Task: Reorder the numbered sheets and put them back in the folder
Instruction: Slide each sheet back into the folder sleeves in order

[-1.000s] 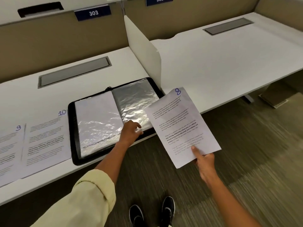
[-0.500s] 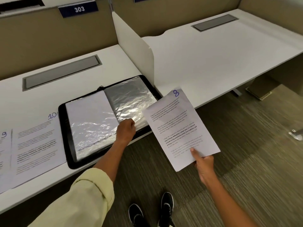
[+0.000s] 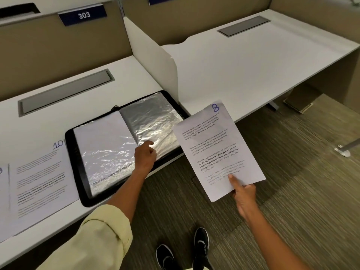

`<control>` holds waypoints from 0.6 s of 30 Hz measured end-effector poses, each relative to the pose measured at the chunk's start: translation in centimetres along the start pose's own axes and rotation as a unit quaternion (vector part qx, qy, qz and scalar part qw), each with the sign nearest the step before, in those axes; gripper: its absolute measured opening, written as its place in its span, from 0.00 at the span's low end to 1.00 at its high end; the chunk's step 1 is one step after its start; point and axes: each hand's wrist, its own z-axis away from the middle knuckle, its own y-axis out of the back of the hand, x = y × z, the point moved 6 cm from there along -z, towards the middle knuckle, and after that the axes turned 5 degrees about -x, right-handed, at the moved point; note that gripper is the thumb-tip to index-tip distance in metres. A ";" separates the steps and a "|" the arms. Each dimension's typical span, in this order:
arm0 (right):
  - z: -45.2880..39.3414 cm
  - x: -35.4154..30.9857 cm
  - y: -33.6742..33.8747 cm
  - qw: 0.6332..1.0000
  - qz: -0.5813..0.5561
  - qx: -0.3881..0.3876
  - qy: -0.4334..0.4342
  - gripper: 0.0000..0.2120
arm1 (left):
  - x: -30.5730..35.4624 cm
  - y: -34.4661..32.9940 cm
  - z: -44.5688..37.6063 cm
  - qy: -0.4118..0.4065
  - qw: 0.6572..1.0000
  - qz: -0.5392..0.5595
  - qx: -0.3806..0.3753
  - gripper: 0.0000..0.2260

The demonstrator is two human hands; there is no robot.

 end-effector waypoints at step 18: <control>0.9 -0.8 -0.8 0.997 -0.057 -0.008 0.044 0.23 | -1.0 1.2 0.4 0.083 0.987 0.128 0.042 0.14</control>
